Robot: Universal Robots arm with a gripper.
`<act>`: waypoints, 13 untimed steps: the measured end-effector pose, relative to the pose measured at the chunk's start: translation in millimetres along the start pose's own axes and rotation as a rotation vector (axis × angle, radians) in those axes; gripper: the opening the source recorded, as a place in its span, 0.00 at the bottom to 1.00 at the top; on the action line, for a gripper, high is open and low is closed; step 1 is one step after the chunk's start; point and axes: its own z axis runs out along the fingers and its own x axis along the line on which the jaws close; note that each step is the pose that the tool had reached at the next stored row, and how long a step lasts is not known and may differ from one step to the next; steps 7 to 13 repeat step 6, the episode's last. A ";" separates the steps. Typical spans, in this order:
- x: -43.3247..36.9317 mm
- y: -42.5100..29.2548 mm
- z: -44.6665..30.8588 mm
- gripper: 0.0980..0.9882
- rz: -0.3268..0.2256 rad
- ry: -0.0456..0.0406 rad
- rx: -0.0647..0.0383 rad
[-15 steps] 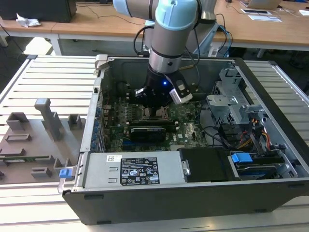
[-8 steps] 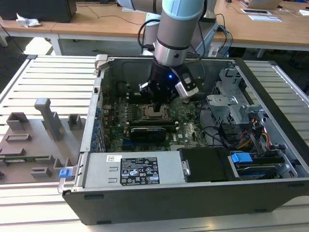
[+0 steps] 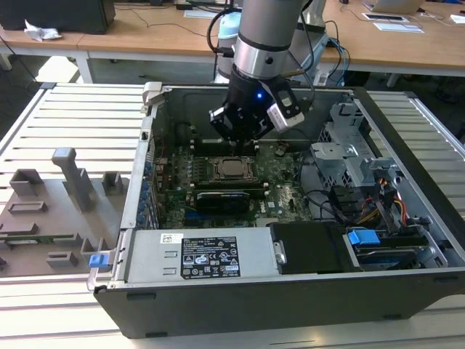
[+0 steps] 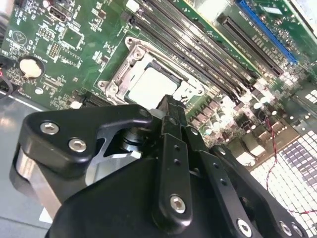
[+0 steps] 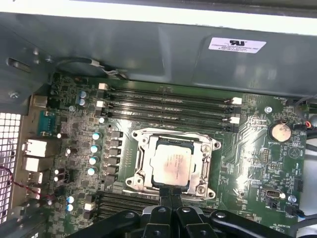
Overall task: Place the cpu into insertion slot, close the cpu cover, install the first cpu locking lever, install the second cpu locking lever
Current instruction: 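Install the second cpu locking lever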
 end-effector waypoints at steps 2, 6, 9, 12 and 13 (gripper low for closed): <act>0.0 0.0 -0.2 0.01 0.000 0.0002 0.000; 0.0 0.0 -0.2 0.01 0.000 0.0002 0.000; 0.0 0.0 -0.2 0.01 0.000 0.0002 0.000; 0.0 0.0 -0.2 0.01 0.000 0.0002 0.000; 0.0 0.0 -0.2 0.01 0.000 0.0002 0.000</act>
